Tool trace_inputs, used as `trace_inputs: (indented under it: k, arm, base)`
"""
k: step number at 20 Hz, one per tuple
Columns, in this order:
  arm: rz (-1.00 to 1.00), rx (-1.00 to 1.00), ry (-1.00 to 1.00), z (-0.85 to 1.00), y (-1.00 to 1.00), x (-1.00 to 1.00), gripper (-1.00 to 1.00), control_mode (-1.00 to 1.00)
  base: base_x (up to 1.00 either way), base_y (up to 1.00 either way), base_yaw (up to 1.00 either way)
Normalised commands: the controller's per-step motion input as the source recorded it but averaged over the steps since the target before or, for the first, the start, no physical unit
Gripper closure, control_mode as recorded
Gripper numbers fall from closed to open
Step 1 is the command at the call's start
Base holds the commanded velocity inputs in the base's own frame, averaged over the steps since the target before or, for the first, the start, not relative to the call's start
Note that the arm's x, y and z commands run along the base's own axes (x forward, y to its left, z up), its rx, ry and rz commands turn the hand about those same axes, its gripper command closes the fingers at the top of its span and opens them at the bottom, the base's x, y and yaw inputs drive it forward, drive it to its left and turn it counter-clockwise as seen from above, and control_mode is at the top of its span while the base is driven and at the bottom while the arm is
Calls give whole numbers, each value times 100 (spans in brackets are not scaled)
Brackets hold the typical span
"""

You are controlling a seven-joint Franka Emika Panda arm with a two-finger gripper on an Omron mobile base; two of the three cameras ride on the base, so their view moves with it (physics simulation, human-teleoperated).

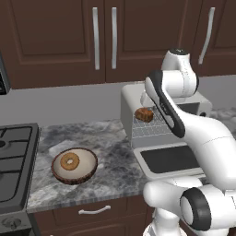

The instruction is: Pick up the heated bread from the toaster oven and place it in the bowl. Then move the bread bowl to the dining counter.

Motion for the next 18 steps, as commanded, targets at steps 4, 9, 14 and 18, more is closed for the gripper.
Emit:
trace_inputs:
  k: [4, 9, 14, 18]
  arm:
    - [0, 4, 0, -4, -15, -16, -100, -100]
    - [-4, 12, -10, -14, -40, -52, -100, -100]
    - [0, 2, -26, -53, -41, -22, -100, -100]
    - [0, 1, -22, -56, -45, 0, -100, -100]
  base:
    - [0, 0, 0]
    - [0, 0, 0]
    - [0, 0, 0]
    - [0, 0, 0]
